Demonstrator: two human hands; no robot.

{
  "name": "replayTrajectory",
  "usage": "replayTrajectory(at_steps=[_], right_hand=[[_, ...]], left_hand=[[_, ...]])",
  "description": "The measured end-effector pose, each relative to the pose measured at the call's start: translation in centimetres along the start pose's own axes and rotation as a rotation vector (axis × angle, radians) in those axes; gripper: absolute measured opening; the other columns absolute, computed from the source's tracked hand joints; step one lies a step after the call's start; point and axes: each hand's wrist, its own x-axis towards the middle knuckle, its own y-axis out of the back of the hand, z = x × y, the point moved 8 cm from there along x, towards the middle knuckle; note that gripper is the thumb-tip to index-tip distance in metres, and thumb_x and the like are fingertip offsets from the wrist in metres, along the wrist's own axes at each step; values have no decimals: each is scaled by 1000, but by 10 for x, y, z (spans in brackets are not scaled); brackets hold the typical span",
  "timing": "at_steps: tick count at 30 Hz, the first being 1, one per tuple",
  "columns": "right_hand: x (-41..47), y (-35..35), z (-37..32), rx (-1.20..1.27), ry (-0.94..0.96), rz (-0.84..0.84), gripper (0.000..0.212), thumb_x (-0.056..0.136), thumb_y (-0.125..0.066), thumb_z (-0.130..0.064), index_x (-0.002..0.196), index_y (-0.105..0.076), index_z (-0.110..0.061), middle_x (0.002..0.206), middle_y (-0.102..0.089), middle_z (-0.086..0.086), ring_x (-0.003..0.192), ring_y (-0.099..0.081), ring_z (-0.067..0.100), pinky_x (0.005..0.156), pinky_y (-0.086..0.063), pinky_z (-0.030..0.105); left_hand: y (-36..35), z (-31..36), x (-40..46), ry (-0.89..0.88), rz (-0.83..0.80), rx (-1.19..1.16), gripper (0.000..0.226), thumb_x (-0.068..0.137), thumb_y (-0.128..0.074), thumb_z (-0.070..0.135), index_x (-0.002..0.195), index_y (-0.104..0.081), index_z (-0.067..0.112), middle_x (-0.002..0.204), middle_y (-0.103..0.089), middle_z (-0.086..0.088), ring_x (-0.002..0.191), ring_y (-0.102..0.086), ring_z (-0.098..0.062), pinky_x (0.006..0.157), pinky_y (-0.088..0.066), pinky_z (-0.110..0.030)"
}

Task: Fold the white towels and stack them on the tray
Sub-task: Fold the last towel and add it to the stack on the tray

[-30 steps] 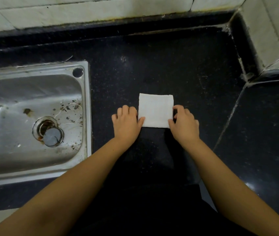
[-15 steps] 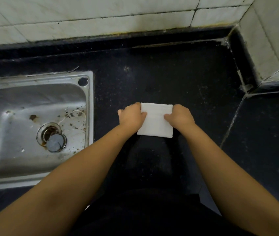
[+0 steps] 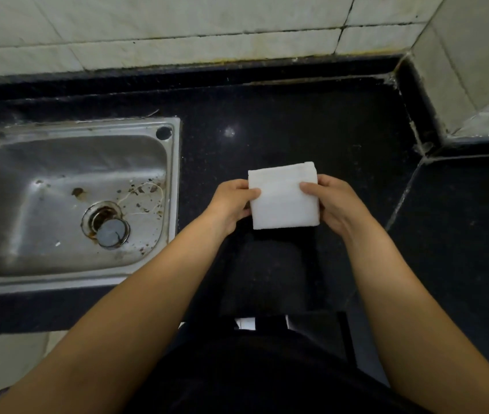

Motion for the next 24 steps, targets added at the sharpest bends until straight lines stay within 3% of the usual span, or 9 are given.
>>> replayTrajectory(at_steps=[4,8,12,16,24], right_hand=[[-36,6,13,124,59,92,8,91,-58,-11,96,-63,-14,94,-68,5,80,-65,17,66,-54,32],[-83,13,50,248,102,287,6,91,-59,-11,92,-64,-12,93,-69,7,81,-66,20,73,-55,36],[-143,3,107,427,114,482,7,91,-58,-10,87,-63,-13,88,-67,5,75,-64,18,62,-53,30],[-228,6,171,571,111,713,9,91,-57,-10,86,-63,-14,86,-67,5,73,-63,18,62,-52,29],[-431,-10,308,857,108,1209,8,92,-56,-12,90,-64,-14,90,-67,2,77,-63,16,68,-51,31]], left_hand=[[-4,-8,-13,19,-121,-33,8,91,-55,4,93,-60,10,102,-66,-8,93,-65,-19,75,-55,-33],[-12,-20,-31,31,-293,89,5,92,-56,7,94,-59,9,106,-66,-9,94,-65,-20,76,-56,-35],[-19,-43,-62,15,-481,246,10,92,-54,5,85,-57,10,89,-65,-5,79,-63,-16,75,-54,-34],[-48,-91,-116,51,-702,412,12,92,-53,5,81,-55,11,84,-64,-6,74,-61,-16,67,-53,-29],[-109,-217,-275,85,-1187,782,11,93,-53,4,83,-56,10,87,-64,-5,77,-62,-16,77,-52,-30]])
